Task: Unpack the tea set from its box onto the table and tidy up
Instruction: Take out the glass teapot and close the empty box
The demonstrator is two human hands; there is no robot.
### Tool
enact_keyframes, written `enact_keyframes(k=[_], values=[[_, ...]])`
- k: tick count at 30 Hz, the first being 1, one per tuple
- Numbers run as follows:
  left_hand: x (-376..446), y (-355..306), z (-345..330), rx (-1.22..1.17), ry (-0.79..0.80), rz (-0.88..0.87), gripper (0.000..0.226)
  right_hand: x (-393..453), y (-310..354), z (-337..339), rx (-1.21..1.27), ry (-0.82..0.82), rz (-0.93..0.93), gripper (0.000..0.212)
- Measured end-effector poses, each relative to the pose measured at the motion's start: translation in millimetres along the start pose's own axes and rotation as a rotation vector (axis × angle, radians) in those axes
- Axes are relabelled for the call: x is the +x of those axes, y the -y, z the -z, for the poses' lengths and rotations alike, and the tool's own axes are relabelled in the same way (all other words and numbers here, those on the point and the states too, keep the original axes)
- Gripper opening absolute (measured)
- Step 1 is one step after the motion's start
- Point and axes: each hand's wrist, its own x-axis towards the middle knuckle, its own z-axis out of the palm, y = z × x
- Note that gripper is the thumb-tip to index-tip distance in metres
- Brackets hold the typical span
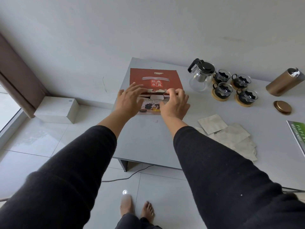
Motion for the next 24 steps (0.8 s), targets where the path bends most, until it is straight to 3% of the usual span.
enact_keyframes(k=[3,8,12,17,24], values=[[-1,-2,-6,0.019,0.006,-0.017,0.043,3,-1,-3,-0.007,0.021,0.033,0.029],[2,-1,-5,-0.002,-0.043,-0.012,0.038,9,-8,-4,0.176,-0.051,-0.116,0.054],[3,2,-4,-0.115,-0.047,0.036,0.039,21,-13,4,0.324,0.090,-0.262,0.066],[5,-4,2,-0.289,-0.046,0.193,0.040,32,-17,10,0.284,0.082,-0.257,0.057],[7,1,4,-0.278,-0.060,0.223,0.035,36,-23,11,0.244,0.040,-0.191,0.036]])
